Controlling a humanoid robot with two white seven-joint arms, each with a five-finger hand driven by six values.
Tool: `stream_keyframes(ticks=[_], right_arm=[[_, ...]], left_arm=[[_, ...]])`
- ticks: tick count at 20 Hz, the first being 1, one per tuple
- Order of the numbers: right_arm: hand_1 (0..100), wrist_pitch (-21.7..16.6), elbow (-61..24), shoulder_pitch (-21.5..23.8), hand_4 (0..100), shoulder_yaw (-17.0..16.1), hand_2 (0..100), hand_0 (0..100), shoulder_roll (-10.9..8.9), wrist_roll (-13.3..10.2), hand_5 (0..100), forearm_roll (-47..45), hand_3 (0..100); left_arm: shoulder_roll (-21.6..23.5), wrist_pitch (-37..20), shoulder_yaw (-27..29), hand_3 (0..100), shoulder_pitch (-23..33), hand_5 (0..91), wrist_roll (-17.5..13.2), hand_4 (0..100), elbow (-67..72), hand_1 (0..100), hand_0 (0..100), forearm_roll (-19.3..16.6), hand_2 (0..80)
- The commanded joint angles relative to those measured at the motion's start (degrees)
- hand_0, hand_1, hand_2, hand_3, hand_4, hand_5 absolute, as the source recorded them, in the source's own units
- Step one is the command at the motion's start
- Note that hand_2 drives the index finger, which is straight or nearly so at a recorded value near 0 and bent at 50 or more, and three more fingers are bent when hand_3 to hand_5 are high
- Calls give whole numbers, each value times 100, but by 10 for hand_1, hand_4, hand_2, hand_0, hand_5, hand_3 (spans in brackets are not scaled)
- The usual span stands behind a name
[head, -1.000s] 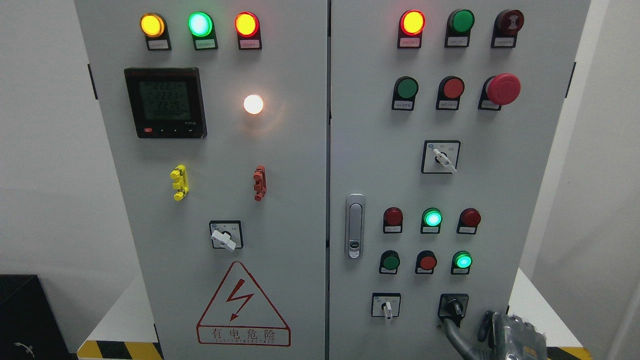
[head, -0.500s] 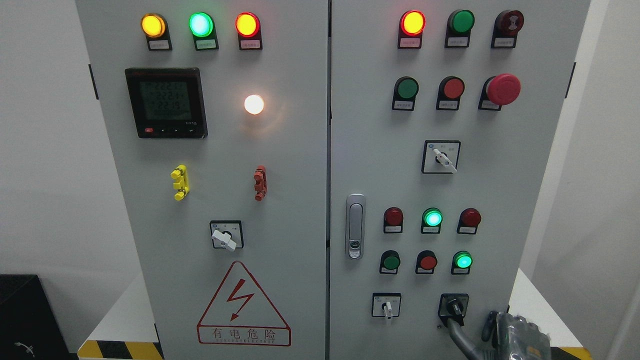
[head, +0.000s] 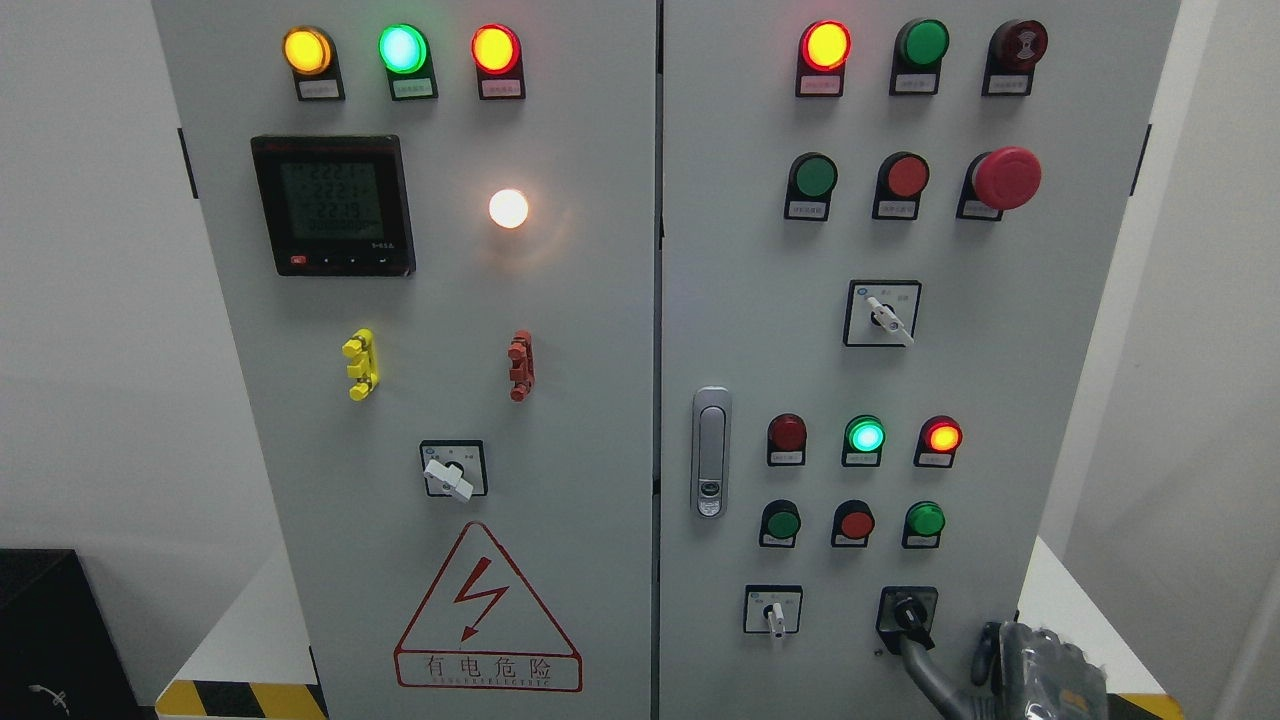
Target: Flip black knob to close circuit
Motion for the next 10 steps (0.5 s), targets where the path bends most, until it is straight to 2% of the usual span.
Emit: stream_keyframes(ticks=[1, 10], right_arm=[[123, 19, 2, -54, 761, -139, 763, 0, 2, 5, 788, -25, 929], [123, 19, -68, -54, 761, -174, 761, 0, 2, 5, 787, -52, 929]], left_arm=[[0, 4, -123, 0, 1, 0, -5, 0, 123, 556, 120, -123, 0], [0, 4, -123, 0, 1, 0, 4, 0, 123, 556, 120, -123, 0]])
